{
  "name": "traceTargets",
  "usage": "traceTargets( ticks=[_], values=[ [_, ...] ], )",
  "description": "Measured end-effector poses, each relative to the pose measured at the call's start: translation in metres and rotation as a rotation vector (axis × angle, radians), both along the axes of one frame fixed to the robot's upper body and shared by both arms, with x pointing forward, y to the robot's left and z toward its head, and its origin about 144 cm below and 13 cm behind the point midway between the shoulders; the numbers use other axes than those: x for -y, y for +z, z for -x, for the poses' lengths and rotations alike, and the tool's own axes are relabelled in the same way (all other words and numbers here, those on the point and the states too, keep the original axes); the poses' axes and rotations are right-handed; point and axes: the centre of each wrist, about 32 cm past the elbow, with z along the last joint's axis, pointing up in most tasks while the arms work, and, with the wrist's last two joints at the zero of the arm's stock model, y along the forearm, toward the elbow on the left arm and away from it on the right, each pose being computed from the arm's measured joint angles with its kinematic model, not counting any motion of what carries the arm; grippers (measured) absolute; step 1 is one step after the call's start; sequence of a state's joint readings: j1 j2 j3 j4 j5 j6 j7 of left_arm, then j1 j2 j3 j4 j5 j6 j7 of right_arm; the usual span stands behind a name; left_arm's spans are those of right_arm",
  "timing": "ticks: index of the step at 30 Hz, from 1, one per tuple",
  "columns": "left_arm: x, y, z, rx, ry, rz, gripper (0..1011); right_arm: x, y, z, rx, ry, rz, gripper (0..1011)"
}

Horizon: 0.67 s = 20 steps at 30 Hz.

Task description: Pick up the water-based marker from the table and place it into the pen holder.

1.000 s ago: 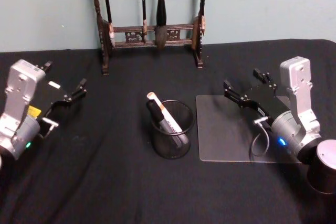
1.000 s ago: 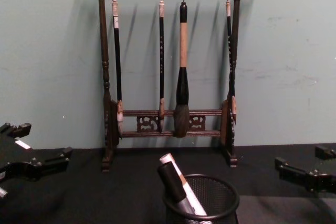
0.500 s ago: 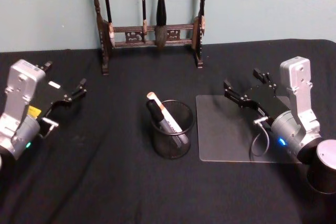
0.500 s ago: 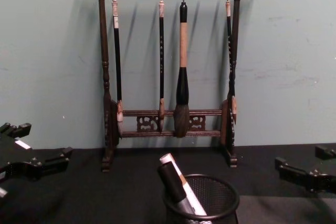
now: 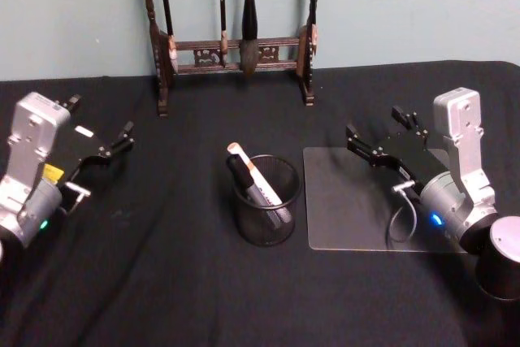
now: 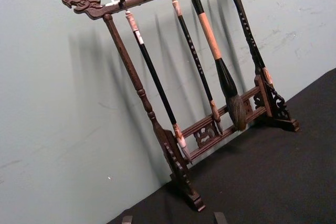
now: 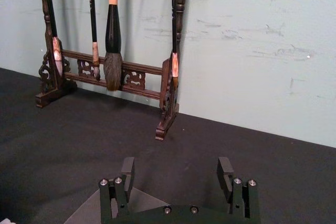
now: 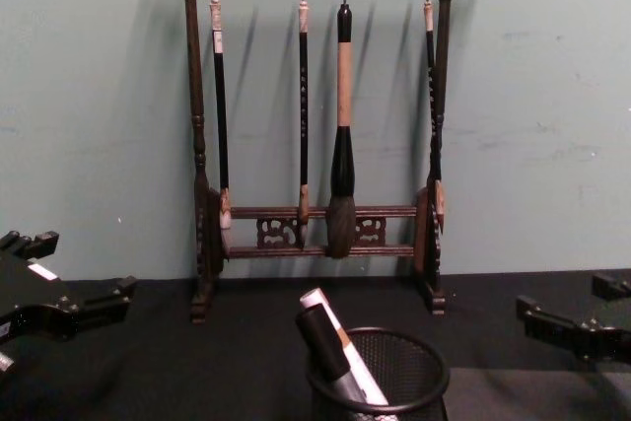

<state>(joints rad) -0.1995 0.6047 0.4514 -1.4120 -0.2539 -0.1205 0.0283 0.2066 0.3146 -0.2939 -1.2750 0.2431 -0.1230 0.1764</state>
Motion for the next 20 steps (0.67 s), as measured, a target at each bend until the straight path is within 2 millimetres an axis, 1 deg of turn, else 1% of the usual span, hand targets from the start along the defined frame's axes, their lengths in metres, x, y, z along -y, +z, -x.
traceTargets(
  ticks=[20],
  values=[
    [0.0,0.0,0.0,0.0,0.0,0.0,1001,0.0,0.0,0.0,0.0,0.0,0.0,1003]
  ],
)
